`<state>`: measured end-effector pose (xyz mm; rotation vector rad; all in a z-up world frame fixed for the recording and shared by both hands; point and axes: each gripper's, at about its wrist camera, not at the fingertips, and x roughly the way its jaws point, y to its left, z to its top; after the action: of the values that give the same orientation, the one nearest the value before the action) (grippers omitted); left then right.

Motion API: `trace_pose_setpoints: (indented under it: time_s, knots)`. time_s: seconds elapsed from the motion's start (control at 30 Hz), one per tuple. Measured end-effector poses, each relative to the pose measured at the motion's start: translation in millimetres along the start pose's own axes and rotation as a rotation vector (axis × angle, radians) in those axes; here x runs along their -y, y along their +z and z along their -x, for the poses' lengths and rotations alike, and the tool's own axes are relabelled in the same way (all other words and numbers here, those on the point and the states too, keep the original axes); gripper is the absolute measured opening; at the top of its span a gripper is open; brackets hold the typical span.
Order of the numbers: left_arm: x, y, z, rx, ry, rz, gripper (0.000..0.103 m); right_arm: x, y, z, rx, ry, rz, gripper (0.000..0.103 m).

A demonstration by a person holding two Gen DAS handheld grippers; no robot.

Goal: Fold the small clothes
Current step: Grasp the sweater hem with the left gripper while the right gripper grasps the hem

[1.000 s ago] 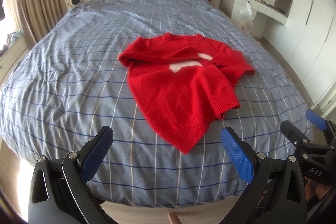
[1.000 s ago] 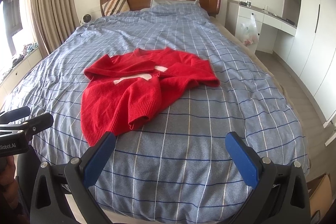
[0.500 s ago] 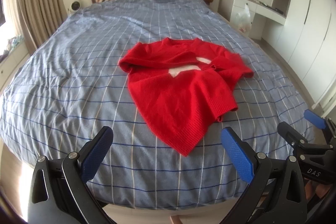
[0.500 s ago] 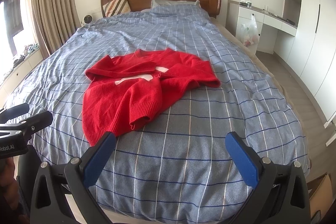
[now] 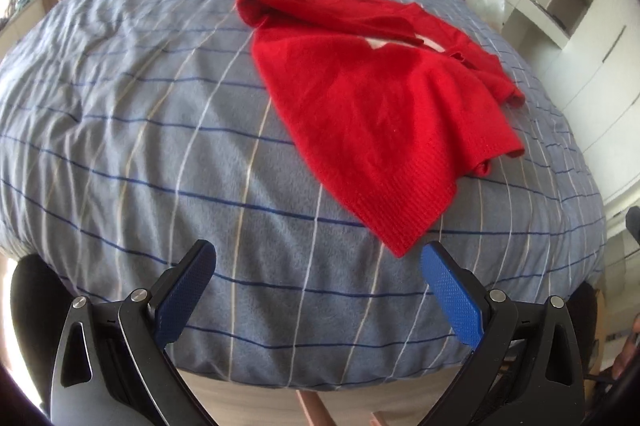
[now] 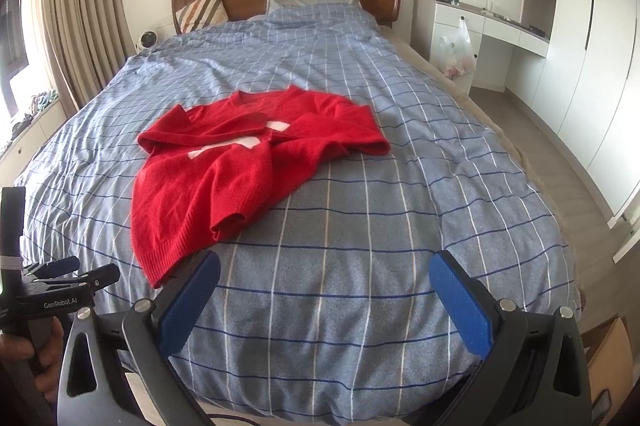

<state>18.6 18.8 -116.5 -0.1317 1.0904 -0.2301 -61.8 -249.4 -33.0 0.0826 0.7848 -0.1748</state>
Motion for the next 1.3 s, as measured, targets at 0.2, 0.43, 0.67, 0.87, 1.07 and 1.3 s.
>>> trace_pose_setpoints:
  time_s: [0.2, 0.43, 0.67, 0.87, 1.07, 1.3]
  knots:
    - [-5.9, 3.3, -45.6, -0.093, -0.12, 0.125, 0.099, 7.5, -9.3, -5.7, -0.031, -0.014, -0.008, 0.103]
    - [4.9, 15.7, -39.8, -0.044, -0.184, 0.163, 0.002, 5.2, -12.9, -16.1, -0.015, 0.043, 0.005, 0.103]
    - [-55.6, 36.2, 11.3, 0.097, -0.107, 0.198, 0.002, 20.4, -15.3, -53.0, -0.056, 0.145, -0.045, 0.102]
    - [-79.5, 54.4, 14.5, 0.13, -0.089, 0.222, 0.002, -16.1, -14.2, -122.2, -0.146, 0.417, -0.018, 0.065]
    - [-98.9, 82.7, 10.2, 0.157, -0.096, 0.276, 0.002, -18.7, 2.0, -165.4, -0.119, 0.461, -0.114, 0.043]
    - [-98.9, 114.2, -28.2, 0.122, -0.024, 0.259, 0.002, -18.6, 45.7, -205.4, -0.187, 0.62, -0.186, 0.016]
